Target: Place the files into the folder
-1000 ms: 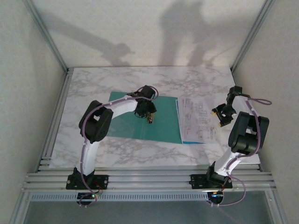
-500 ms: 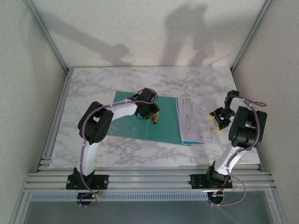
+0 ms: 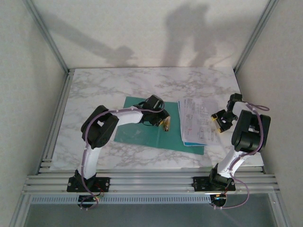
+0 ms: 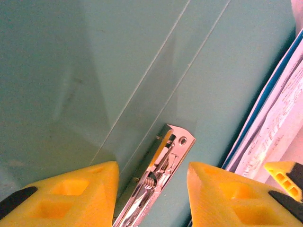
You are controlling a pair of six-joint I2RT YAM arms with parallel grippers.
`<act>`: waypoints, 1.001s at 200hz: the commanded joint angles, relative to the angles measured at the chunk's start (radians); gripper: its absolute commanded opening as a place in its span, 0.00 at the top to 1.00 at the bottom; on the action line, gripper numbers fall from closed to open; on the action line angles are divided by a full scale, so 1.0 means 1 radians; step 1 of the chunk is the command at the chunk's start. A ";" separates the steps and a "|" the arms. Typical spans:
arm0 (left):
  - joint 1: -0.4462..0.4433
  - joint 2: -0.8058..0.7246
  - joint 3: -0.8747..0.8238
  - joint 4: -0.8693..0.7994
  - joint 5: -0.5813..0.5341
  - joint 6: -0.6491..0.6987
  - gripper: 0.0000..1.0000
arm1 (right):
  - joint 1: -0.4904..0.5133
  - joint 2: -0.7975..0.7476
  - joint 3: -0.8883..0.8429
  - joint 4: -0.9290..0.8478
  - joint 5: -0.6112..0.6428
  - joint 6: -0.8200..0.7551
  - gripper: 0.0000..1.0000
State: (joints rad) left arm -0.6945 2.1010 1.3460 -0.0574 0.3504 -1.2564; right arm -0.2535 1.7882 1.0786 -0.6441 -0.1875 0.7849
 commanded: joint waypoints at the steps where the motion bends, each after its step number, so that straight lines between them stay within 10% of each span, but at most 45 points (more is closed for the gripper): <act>1: 0.032 0.007 -0.074 -0.006 -0.036 -0.074 0.58 | 0.057 0.024 -0.052 -0.050 -0.053 0.046 0.39; 89: 0.124 0.002 -0.119 0.096 -0.048 -0.098 0.59 | 0.142 -0.021 0.006 -0.067 -0.089 0.113 0.39; 200: 0.060 -0.101 0.093 -0.194 -0.113 0.165 0.52 | 0.161 -0.130 0.054 -0.126 0.008 0.098 0.39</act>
State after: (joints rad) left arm -0.6075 2.0407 1.3521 -0.1387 0.2615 -1.2148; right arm -0.1062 1.7370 1.1080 -0.7162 -0.2356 0.8837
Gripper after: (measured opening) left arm 0.488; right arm 0.610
